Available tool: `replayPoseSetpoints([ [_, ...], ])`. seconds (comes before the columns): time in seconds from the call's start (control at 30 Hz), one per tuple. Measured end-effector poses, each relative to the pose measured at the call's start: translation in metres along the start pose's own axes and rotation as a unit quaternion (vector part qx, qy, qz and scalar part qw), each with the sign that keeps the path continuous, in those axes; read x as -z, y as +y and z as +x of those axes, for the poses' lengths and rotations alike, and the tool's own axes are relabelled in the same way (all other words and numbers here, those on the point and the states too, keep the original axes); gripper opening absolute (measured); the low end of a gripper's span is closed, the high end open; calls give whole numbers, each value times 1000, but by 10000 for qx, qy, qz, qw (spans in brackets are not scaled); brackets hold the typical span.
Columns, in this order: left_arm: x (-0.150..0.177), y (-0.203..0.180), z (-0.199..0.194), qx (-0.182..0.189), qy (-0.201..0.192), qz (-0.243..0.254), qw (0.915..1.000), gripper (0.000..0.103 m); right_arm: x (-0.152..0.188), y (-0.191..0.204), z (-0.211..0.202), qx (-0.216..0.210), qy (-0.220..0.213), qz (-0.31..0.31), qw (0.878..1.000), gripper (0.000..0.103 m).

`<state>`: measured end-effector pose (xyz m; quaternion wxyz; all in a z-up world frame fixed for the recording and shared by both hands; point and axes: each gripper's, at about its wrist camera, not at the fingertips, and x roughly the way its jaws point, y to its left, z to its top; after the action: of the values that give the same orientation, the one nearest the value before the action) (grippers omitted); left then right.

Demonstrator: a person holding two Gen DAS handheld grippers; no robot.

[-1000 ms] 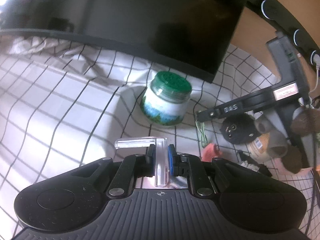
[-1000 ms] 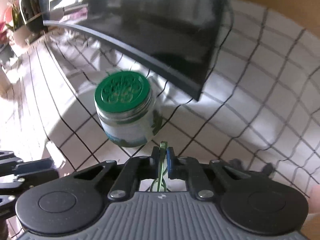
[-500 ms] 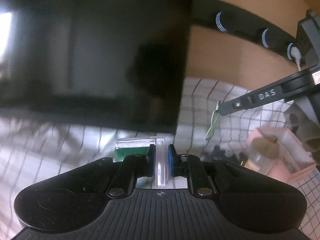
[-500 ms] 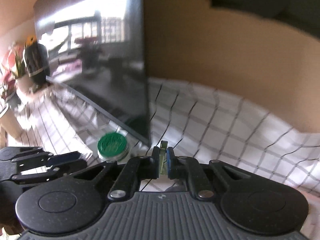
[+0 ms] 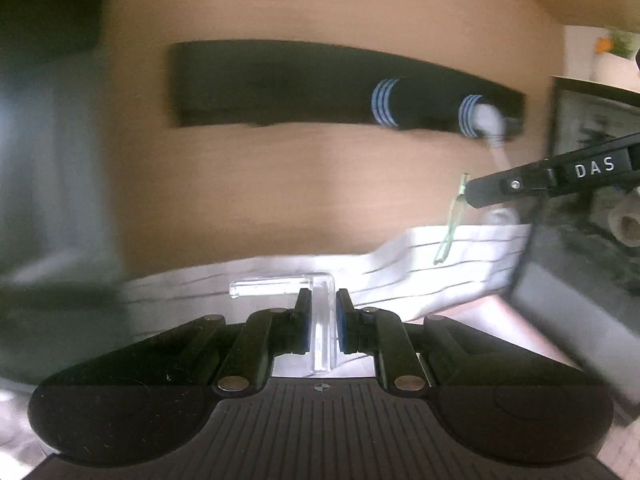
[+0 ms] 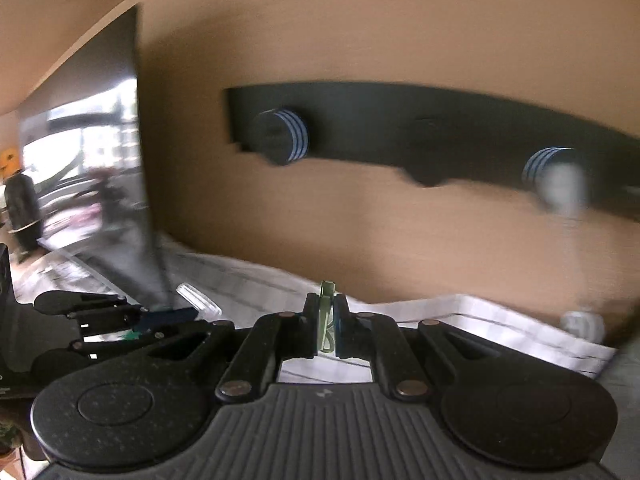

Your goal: Organize soft objects

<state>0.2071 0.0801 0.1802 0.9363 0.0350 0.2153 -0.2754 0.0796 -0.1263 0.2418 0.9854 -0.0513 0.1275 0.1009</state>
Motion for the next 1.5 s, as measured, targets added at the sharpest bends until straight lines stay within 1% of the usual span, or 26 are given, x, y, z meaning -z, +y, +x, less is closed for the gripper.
replayPoseSetpoints([
  [0.1, -7, -35, 25, 615, 52, 27, 9981, 15, 9, -32, -13, 355, 66, 203, 9991, 7],
  [0.17, -10, -55, 46, 1155, 191, -63, 9931, 15, 18, -52, -14, 569, 219, 379, 9974, 7],
  [0.23, -8, -66, 72, 1703, 546, -418, 9830, 16, 29, -67, -10, 707, 431, 510, 9953, 7],
  [0.27, -4, -72, 90, 1884, 937, -692, 9752, 16, 36, -74, -5, 762, 607, 553, 9937, 7],
  [0.3, 0, -76, 104, 1877, 1256, -883, 9702, 16, 41, -80, -1, 803, 740, 593, 9923, 8],
  [0.33, 5, -81, 116, 1772, 1467, -995, 9681, 17, 49, -86, 5, 833, 872, 667, 9905, 11],
  [0.37, 11, -87, 124, 1622, 1591, -979, 9689, 17, 56, -91, 9, 835, 970, 737, 9890, 17],
  [0.4, 15, -92, 128, 1475, 1645, -883, 9713, 17, 63, -97, 13, 870, 1049, 817, 9873, 20],
  [0.47, 21, -102, 131, 1220, 1701, -533, 9764, 17, 79, -104, 10, 970, 1102, 893, 9851, 32],
  [0.53, 26, -104, 123, 1186, 1701, -267, 9779, 17, 89, -105, 10, 1015, 1110, 907, 9844, 38],
  [0.63, 27, -98, 112, 1298, 1630, -296, 9776, 17, 98, -102, 9, 1079, 1082, 898, 9842, 48],
  [0.77, 26, -73, 77, 1090, 1299, -490, 9843, 17, 113, -87, -6, 953, 902, 777, 9883, 60],
  [0.87, 36, -47, 42, 839, 987, -780, 9885, 17, 135, -66, -20, 653, 776, 593, 9931, 70],
  [0.93, 50, -26, 19, 557, 838, -987, 9900, 17, 151, -47, -26, 451, 817, 377, 9949, 72],
  [1.0, 63, -8, 2, 256, 797, -1155, 9898, 17, 167, -27, -28, 261, 944, 135, 9951, 72],
  [1.03, 74, 1, -7, 86, 828, -1241, 9888, 17, 174, -18, -28, 173, 1012, 70, 9947, 72],
  [1.1, 93, 15, -21, -100, 926, -1332, 9867, 17, 188, -1, -25, -19, 1195, 24, 9928, 72],
  [1.17, 116, 24, -32, -304, 1156, -1314, 9841, 17, 197, 15, -19, -172, 1347, -25, 9907, 72],
  [1.27, 146, 27, -40, -633, 1475, -1099, 9809, 17, 204, 41, -11, -234, 1399, -307, 9894, 72],
  [1.37, 166, 32, -50, -776, 1700, -1074, 9765, 17, 200, 60, -5, -361, 1343, -544, 9888, 72],
  [1.43, 176, 37, -57, -1019, 1807, -996, 9732, 17, 196, 71, 1, -480, 1296, -661, 9882, 74],
  [1.5, 180, 47, -64, -1361, 1839, -971, 9686, 17, 191, 81, 8, -599, 1267, -705, 9876, 74],
])
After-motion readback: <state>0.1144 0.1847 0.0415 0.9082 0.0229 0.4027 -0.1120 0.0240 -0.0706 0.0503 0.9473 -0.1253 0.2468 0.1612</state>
